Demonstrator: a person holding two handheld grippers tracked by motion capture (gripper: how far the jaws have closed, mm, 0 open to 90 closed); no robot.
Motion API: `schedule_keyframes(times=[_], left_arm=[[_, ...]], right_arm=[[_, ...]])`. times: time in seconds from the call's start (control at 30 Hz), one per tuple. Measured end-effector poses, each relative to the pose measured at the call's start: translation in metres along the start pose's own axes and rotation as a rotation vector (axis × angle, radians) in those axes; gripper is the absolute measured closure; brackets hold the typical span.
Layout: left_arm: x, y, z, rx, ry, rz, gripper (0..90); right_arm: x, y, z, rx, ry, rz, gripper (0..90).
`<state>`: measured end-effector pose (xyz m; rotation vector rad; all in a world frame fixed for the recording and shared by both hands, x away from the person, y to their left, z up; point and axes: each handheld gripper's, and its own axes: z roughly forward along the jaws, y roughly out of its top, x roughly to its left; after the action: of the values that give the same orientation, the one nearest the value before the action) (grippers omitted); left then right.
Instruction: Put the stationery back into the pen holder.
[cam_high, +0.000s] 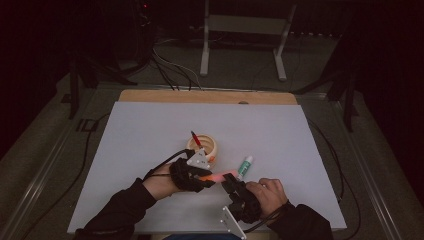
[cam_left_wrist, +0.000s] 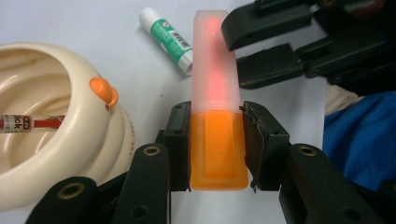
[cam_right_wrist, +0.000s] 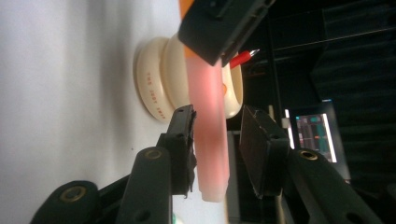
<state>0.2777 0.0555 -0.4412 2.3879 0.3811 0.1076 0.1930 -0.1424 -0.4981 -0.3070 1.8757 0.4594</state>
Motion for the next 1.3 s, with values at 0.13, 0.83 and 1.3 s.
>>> schedule_keyframes(times=[0.13, 0.83, 1.3], left_arm=[[-0.001, 0.001, 0.001, -0.007, -0.005, -0.009, 65.8], [0.002, 0.000, -0.028, -0.286, 0.035, -0.073, 48.2], [0.012, -0.018, -0.051, -0.413, 0.134, -0.153, 41.3]], right_arm=[[0.004, 0.001, 0.002, 0.004, -0.010, -0.022, 68.2], [-0.002, -0.009, 0.006, 0.064, 0.024, 0.116, 76.3], [-0.026, -0.027, 0.004, 0.056, 0.088, 0.409, 76.3]])
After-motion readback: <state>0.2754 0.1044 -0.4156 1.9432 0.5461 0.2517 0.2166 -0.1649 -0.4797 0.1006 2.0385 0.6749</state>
